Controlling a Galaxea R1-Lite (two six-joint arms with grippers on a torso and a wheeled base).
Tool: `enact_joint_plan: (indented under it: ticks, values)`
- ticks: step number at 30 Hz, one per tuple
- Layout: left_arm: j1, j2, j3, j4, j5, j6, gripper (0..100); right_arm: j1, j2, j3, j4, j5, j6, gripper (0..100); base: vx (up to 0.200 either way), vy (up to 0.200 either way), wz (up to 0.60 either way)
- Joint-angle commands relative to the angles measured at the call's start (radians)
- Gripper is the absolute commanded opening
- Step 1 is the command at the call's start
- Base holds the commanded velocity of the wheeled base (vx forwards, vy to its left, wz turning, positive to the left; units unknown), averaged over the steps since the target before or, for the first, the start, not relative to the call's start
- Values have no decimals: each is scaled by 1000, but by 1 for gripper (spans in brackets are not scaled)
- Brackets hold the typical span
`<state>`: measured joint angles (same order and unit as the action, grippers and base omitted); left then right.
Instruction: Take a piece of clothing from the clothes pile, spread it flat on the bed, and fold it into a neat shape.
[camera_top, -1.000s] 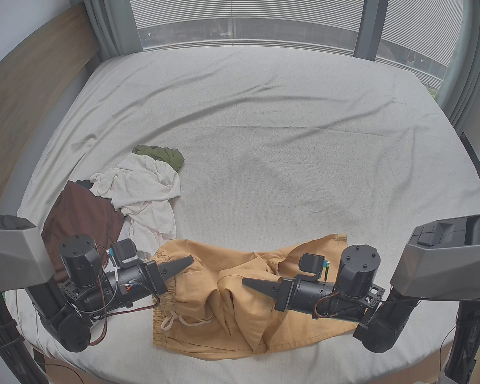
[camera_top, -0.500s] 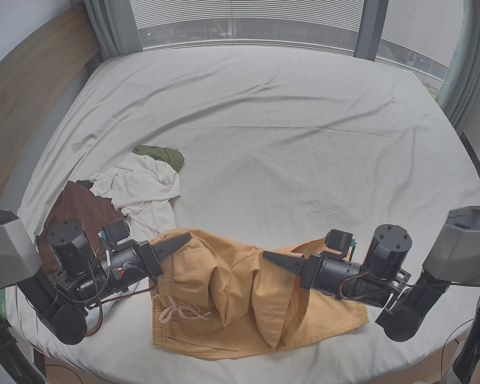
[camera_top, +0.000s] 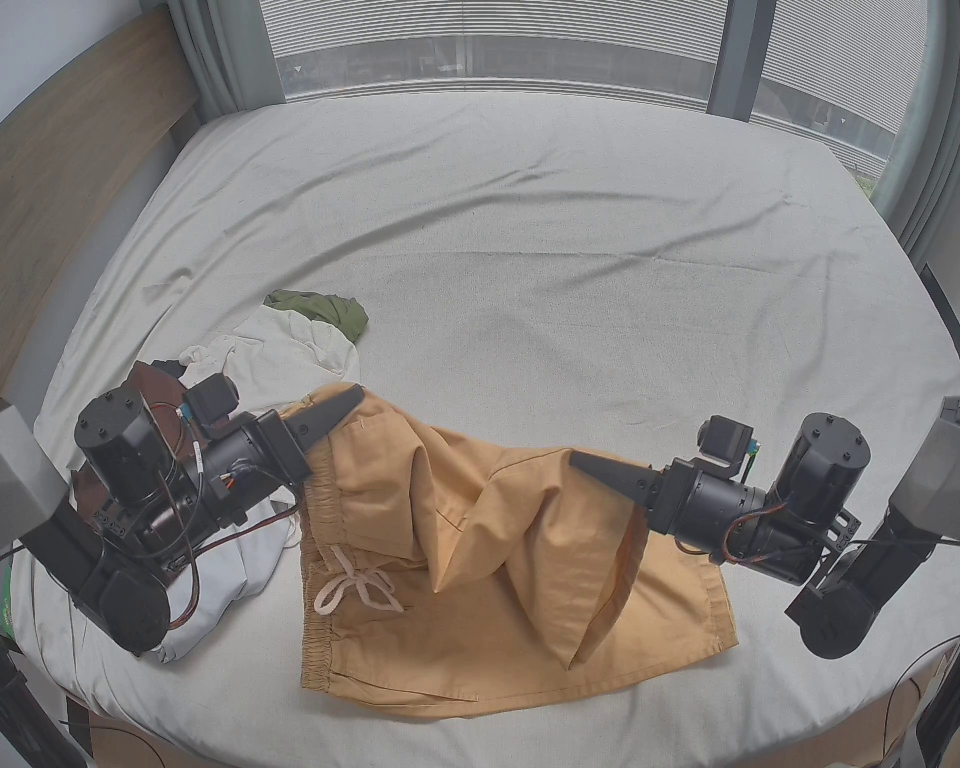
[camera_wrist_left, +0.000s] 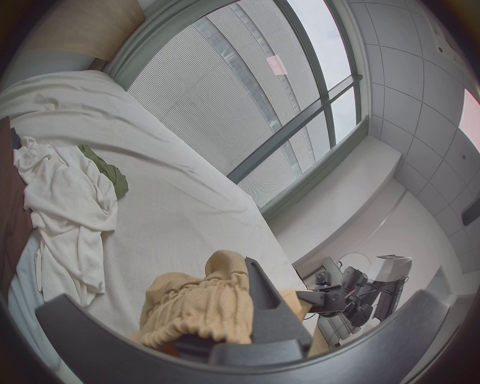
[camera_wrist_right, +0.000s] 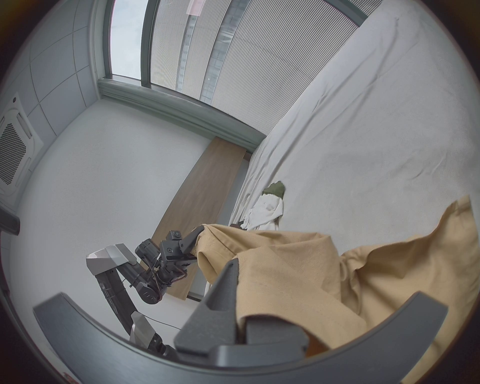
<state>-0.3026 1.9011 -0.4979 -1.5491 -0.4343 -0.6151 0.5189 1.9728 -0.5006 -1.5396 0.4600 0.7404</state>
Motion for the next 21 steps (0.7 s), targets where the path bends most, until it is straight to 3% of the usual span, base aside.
enact_joint_plan:
  ticks: [1, 11, 21]
  values:
    - [16, 61, -47, 0, 32, -3, 0, -54, -34, -3, -1, 25, 2, 0, 0, 0, 0]
    - [65, 75, -111, 1, 35, -6, 0, -92, -38, -18, -1, 35, 2, 0, 0, 0, 0]
    - [88, 99, -166, 1, 86, -8, 0, -132, -72, -39, -1, 51, 7, 0, 0, 0, 0]
